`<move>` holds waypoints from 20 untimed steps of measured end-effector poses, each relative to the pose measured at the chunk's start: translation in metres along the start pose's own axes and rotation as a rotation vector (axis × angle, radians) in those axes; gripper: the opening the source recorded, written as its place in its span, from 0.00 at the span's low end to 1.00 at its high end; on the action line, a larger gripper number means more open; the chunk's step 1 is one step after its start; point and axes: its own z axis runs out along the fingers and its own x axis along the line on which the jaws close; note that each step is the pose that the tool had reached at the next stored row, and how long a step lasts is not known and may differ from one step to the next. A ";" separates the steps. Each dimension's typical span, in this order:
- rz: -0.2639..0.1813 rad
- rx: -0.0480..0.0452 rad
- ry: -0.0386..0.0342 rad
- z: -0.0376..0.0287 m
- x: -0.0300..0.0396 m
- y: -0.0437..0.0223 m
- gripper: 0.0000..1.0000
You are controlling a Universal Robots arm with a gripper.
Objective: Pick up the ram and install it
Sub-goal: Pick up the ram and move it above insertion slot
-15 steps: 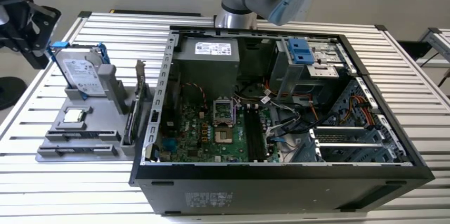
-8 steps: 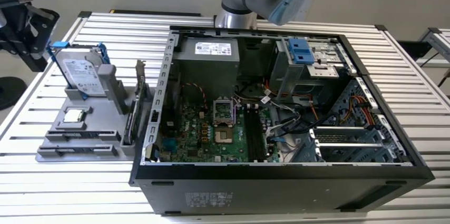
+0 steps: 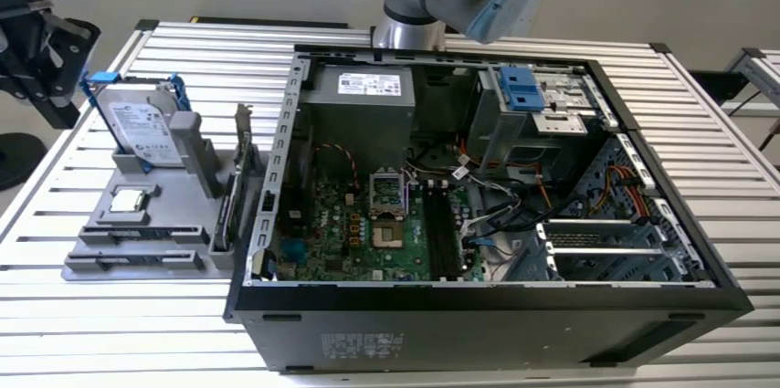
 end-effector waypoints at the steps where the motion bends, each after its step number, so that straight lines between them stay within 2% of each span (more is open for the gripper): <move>1: -0.001 0.0001 0.0003 -0.0001 0.0000 -0.0006 0.00; 20: -0.016 -0.0003 0.0027 0.0008 0.0005 -0.0110 0.00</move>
